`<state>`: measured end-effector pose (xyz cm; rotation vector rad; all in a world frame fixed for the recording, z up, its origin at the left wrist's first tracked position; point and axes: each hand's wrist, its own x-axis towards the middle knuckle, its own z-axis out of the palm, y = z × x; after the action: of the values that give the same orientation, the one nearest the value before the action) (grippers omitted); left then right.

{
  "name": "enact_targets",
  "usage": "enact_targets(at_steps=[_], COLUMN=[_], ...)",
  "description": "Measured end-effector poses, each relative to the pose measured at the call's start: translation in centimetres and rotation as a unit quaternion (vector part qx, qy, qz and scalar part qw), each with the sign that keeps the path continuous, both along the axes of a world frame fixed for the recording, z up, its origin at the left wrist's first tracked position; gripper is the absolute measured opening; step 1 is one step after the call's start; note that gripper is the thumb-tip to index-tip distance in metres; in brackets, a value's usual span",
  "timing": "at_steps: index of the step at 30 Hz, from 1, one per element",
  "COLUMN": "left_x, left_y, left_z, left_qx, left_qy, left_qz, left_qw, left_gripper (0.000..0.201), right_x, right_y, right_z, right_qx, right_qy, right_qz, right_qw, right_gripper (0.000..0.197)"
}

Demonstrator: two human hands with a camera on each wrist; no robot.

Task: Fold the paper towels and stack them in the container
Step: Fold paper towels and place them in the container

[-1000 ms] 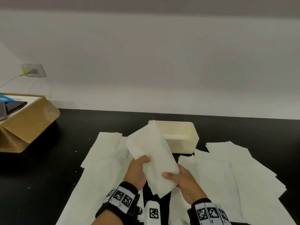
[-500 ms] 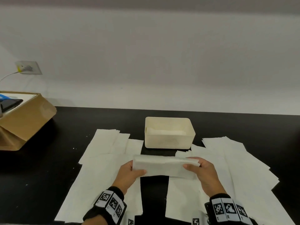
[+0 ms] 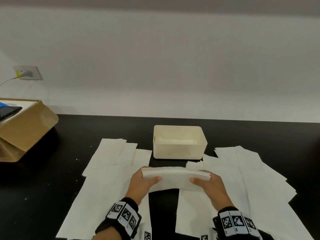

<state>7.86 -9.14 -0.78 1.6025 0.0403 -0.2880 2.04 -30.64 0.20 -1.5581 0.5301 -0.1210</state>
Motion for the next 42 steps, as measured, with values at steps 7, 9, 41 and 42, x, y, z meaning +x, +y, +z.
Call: enact_targets(at_steps=[7, 9, 41, 42], left_x=[-0.3, -0.4, 4.2, 5.0], left_y=[-0.3, -0.6, -1.4, -1.8], left_z=[-0.5, -0.6, 3.0, 4.0], left_qx=[-0.014, -0.016, 0.13, 0.134], left_qy=[0.012, 0.017, -0.062, -0.075], left_qz=[-0.013, -0.017, -0.01, -0.003], left_qw=[1.0, 1.0, 0.99, 0.988], left_gripper=[0.036, 0.034, 0.035, 0.04], right_x=[-0.1, -0.1, 3.8, 4.7], right_y=[0.2, 0.3, -1.3, -1.4], right_z=[-1.3, -1.4, 2.4, 3.2], right_qx=[0.013, 0.009, -0.07, -0.076], right_qy=[0.037, 0.034, 0.01, -0.001], right_qz=[0.021, 0.024, 0.005, -0.009], right_qw=[0.999, 0.999, 0.998, 0.997], right_gripper=[0.03, 0.03, 0.029, 0.033])
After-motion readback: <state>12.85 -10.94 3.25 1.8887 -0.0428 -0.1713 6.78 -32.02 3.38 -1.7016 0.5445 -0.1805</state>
